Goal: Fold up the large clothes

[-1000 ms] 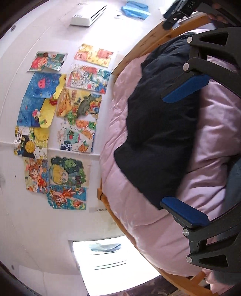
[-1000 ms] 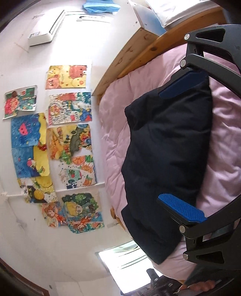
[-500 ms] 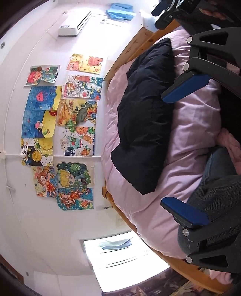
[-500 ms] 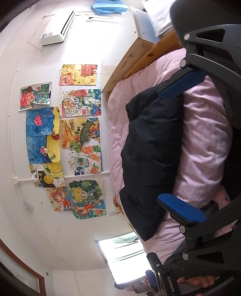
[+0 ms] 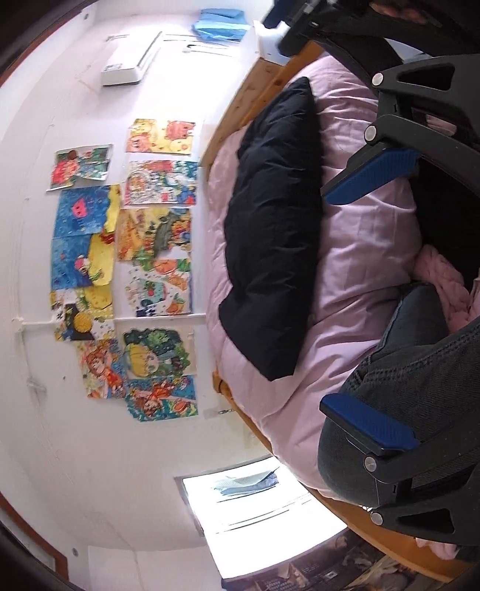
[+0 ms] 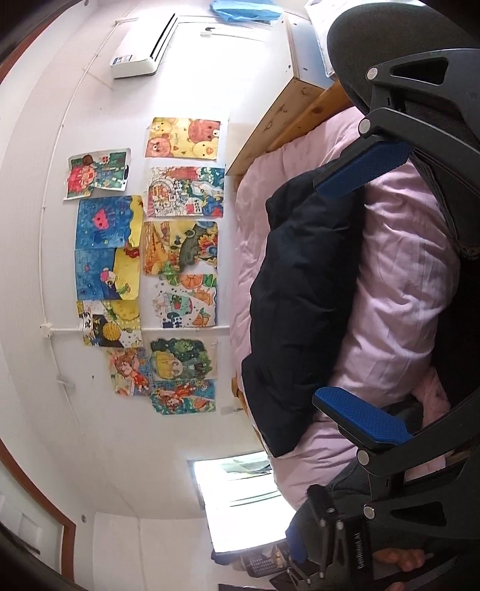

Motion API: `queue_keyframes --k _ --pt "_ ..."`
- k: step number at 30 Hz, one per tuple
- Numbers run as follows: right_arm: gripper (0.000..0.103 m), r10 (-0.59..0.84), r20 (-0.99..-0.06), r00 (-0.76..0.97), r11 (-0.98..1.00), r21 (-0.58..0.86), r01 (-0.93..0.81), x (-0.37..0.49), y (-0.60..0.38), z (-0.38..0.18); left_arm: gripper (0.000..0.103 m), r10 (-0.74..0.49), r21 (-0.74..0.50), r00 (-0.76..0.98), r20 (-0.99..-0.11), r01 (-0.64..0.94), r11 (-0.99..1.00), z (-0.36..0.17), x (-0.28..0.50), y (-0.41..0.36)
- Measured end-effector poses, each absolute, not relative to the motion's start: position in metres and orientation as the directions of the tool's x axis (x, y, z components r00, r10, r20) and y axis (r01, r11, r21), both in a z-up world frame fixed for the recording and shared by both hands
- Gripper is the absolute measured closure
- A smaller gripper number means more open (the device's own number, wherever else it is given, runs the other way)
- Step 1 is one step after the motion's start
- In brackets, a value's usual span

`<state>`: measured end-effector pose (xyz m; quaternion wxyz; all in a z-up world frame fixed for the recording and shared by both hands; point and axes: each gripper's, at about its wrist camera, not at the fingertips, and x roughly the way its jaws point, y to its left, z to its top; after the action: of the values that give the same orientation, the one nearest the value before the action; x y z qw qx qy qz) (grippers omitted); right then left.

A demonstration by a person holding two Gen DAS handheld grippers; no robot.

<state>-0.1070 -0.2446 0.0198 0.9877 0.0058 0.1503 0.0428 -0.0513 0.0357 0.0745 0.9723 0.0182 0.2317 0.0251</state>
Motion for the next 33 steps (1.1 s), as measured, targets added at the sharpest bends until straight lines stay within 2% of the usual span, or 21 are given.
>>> queue_keyframes --k 11,33 --pt "0.002 0.115 -0.352 0.929 0.993 0.021 -0.115 -0.097 -0.238 0.009 0.0 0.069 0.055 0.882 -0.466 -0.049 0.997 0.073 -0.05 0.039" --pt "0.002 0.11 -0.375 0.921 0.994 0.045 -0.1 -0.092 -0.243 0.005 0.0 0.068 0.064 0.882 -0.466 -0.044 0.997 0.073 -0.05 0.039"
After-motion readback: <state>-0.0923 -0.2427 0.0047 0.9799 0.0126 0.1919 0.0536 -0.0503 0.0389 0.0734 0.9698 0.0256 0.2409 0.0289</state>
